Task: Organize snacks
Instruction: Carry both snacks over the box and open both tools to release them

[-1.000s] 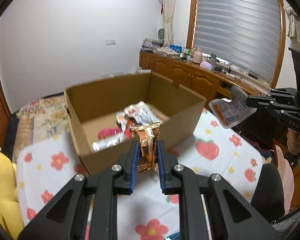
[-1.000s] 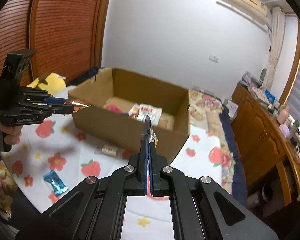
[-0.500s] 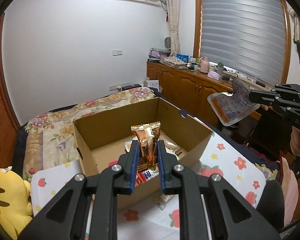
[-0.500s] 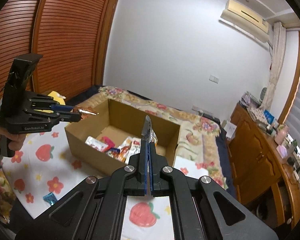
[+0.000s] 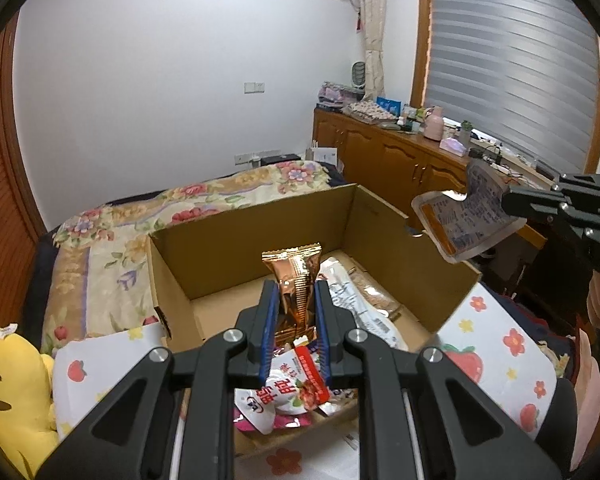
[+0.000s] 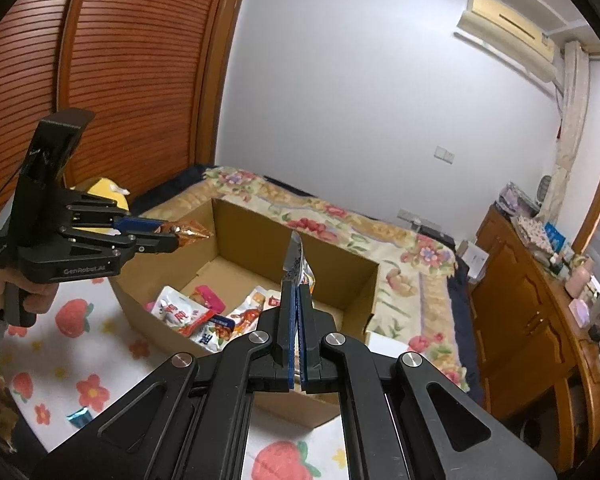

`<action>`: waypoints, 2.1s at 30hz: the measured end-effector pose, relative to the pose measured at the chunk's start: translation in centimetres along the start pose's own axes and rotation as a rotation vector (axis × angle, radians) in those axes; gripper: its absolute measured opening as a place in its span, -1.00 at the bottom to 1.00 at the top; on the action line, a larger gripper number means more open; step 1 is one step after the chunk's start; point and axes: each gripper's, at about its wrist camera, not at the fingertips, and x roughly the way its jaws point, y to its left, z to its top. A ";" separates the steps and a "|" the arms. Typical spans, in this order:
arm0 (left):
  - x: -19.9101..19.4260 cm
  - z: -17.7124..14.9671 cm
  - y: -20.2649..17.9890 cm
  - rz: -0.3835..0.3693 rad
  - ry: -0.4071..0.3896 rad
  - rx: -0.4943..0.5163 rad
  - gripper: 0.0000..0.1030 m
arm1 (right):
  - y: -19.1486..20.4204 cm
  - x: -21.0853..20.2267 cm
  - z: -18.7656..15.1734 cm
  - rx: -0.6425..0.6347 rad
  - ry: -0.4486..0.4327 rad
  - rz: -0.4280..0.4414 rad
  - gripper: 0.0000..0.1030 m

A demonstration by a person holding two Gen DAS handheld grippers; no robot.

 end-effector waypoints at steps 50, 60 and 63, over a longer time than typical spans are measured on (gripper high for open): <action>4.1 -3.4 0.1 0.039 0.128 -0.056 -0.02 | 0.8 15.0 -3.6 0.220 0.286 0.255 -0.84; 0.0 -3.8 -1.1 0.054 0.032 -0.029 0.61 | 1.8 9.3 -2.4 0.222 0.171 0.245 -0.75; -1.3 -4.2 -1.7 0.053 0.007 -0.019 0.63 | 2.3 7.2 -3.0 0.221 0.148 0.240 -0.65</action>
